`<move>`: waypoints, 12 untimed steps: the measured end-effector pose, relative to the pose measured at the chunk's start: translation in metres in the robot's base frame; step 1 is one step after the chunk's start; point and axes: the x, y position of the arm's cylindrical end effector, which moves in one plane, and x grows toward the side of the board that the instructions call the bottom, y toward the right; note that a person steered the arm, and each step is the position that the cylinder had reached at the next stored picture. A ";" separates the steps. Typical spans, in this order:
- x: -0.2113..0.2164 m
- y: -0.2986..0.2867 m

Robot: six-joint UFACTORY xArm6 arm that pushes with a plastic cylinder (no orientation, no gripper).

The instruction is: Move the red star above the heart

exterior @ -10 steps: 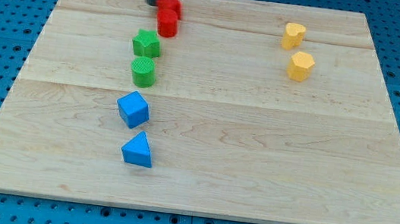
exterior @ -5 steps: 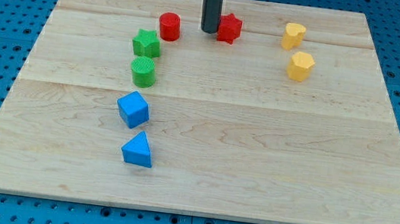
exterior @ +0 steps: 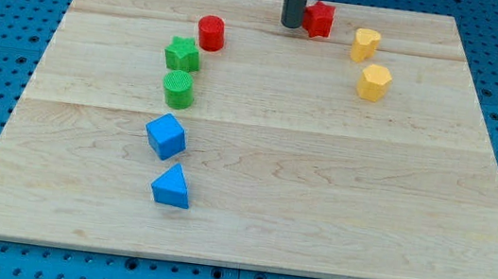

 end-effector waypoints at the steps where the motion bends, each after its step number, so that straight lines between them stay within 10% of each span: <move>1: -0.004 0.016; 10: -0.026 0.102; 12: -0.052 0.023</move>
